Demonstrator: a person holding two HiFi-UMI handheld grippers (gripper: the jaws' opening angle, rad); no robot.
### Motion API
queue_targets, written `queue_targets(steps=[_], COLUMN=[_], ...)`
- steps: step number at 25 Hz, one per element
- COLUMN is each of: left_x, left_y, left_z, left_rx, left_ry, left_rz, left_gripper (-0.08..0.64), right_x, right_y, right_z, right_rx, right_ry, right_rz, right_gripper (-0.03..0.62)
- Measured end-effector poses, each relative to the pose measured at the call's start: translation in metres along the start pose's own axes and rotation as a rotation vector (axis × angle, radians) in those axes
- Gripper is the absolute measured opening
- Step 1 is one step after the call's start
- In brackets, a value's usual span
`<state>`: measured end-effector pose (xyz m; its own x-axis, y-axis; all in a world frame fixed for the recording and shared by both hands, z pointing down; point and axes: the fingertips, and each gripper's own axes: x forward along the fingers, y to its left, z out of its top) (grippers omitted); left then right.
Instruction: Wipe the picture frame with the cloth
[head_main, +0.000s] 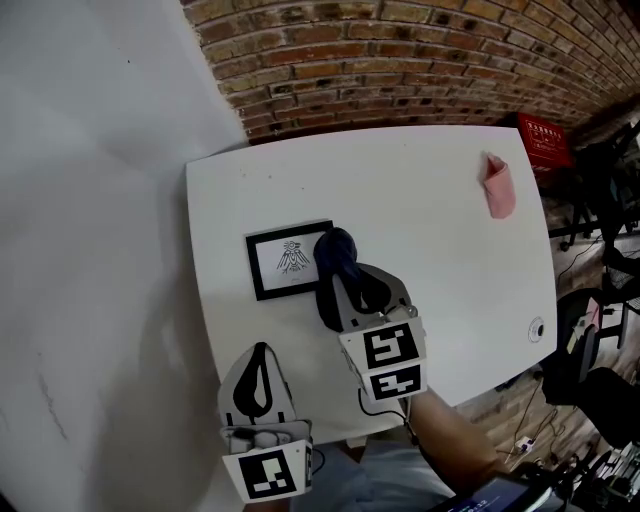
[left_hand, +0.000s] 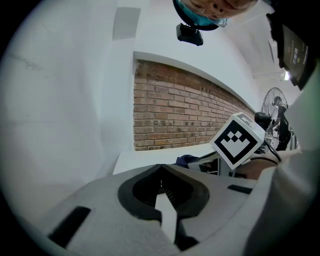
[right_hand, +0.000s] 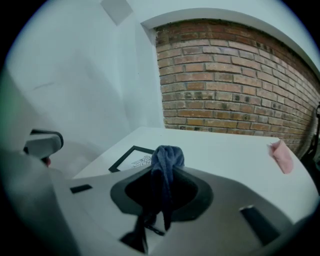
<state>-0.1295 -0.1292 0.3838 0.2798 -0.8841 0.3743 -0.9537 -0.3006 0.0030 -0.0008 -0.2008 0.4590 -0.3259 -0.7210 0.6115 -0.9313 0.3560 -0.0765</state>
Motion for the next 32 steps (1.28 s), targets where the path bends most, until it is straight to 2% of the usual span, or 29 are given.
queue_targets(steps=[6, 13, 19, 25, 32], left_x=[-0.026, -0.063, -0.085, -0.096, -0.087], left_y=[-0.01, -0.006, 0.016, 0.039, 0.063], left_z=[0.014, 0.024, 0.026, 0.012, -0.011], left_rx=[-0.002, -0.037, -0.039, -0.059, -0.057], left_ry=[-0.045, -0.074, -0.092, -0.054, -0.001], left_rz=[0.031, 0.109, 0.188, 0.246, 0.256], left_gripper=[0.009, 0.009, 0.009, 0.009, 0.009], right_x=[-0.031, -0.051, -0.047, -0.033, -0.003], right_y=[0.004, 0.04, 0.082, 0.115, 0.133], right_z=[0.016, 0.037, 0.048, 0.043, 0.021], right_rx=[-0.027, -0.084, -0.125, -0.143, -0.13], right_ry=[-0.056, -0.111, -0.131, -0.109, -0.052], right_rz=[0.009, 0.084, 0.167, 0.228, 0.249], right_gripper=[0.078, 0.078, 0.078, 0.078, 0.079])
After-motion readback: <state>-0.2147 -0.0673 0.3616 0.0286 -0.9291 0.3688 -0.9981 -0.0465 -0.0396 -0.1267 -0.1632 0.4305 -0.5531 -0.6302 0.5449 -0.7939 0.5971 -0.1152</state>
